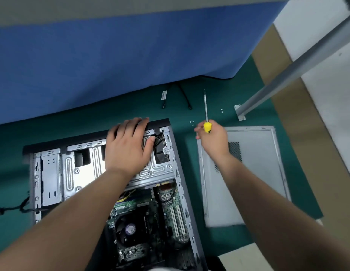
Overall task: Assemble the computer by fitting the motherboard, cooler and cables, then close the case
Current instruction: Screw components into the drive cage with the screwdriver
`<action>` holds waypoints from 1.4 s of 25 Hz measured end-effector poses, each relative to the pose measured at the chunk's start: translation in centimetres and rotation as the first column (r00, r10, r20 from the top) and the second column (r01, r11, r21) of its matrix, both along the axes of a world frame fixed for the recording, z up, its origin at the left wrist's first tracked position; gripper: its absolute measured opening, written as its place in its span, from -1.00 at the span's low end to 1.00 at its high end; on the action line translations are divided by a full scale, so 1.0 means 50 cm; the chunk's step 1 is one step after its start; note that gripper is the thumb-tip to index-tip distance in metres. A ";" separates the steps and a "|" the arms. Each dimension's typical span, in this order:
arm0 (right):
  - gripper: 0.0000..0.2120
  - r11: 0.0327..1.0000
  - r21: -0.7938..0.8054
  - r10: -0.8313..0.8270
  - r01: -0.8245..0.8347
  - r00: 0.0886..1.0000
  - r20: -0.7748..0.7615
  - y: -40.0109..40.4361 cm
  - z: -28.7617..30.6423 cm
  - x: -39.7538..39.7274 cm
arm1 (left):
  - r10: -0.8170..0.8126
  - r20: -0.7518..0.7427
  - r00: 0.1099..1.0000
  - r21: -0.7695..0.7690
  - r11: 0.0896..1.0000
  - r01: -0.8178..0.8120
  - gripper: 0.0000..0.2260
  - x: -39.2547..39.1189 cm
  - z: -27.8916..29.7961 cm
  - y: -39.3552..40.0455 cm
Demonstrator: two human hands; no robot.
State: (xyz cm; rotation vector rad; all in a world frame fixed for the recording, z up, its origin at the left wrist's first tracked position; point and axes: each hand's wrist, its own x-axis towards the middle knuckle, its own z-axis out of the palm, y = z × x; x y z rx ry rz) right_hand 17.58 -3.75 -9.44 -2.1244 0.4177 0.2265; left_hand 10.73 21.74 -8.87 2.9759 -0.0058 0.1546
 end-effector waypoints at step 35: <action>-0.75 0.817 0.310 0.575 -0.486 0.647 -0.501 0.186 0.189 -0.490 | -0.100 -0.600 0.794 -0.531 -0.692 -0.489 -0.94 -0.406 0.096 0.071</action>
